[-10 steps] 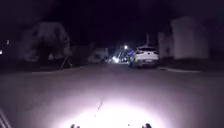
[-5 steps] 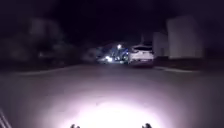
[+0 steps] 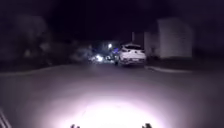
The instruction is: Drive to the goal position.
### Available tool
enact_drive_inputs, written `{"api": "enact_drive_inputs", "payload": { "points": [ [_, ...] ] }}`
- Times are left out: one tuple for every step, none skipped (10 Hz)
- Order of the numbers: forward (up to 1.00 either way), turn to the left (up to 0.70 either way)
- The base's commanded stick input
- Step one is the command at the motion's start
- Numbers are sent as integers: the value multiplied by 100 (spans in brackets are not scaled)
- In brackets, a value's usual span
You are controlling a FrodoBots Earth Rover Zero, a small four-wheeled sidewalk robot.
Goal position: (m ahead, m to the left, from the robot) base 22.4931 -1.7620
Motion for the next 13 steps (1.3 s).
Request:
{"api": "enact_drive_inputs", "payload": {
  "points": [
    [70,0],
    [70,0],
    [70,0],
    [70,0],
    [70,0],
    [70,0],
    [70,0],
    [70,0],
    [70,0],
    [70,0],
    [70,0],
    [70,0],
    [70,0]
  ]
}}
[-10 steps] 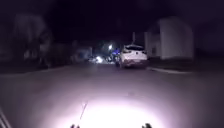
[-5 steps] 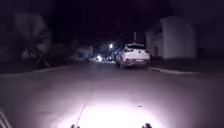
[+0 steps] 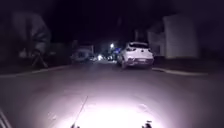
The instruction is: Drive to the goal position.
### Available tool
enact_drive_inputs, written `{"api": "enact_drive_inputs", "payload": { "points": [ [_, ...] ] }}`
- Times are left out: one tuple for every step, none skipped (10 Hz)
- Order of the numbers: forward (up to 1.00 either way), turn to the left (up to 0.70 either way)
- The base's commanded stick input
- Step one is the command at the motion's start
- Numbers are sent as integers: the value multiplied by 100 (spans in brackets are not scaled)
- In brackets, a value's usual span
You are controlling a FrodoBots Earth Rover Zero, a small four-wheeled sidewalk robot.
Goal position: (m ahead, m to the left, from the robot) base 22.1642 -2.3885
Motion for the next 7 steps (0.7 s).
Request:
{"api": "enact_drive_inputs", "payload": {
  "points": [
    [70,0],
    [70,0],
    [70,0],
    [70,0],
    [70,0],
    [70,0],
    [70,0]
  ]
}}
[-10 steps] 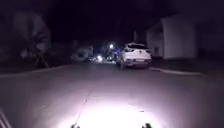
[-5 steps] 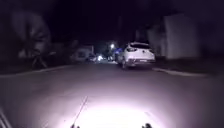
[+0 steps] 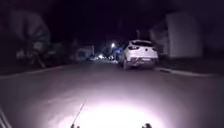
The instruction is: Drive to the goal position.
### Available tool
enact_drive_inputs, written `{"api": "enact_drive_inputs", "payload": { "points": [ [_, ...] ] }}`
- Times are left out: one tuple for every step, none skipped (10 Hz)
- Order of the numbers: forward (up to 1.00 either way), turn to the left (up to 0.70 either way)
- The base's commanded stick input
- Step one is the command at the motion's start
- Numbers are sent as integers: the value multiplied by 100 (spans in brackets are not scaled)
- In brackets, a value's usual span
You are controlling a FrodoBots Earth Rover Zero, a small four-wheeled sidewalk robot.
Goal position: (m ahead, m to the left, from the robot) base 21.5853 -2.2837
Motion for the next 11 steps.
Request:
{"api": "enact_drive_inputs", "payload": {
  "points": [
    [70,0],
    [70,0],
    [70,0],
    [70,0],
    [70,0],
    [70,0],
    [70,0],
    [70,0],
    [70,0],
    [70,0],
    [70,0]
  ]
}}
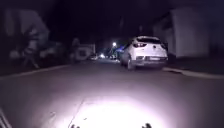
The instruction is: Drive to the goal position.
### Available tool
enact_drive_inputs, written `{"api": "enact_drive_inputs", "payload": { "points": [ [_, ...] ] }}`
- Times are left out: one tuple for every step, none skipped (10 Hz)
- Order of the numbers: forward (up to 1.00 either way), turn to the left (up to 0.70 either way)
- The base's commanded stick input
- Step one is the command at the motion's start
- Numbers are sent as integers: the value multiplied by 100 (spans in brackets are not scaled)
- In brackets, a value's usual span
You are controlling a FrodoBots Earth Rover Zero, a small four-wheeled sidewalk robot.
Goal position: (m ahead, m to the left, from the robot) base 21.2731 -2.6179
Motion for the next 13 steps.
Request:
{"api": "enact_drive_inputs", "payload": {
  "points": [
    [70,0],
    [70,0],
    [70,0],
    [70,0],
    [70,0],
    [70,0],
    [70,1],
    [70,4],
    [70,22],
    [70,7],
    [70,0],
    [70,0],
    [70,0]
  ]
}}
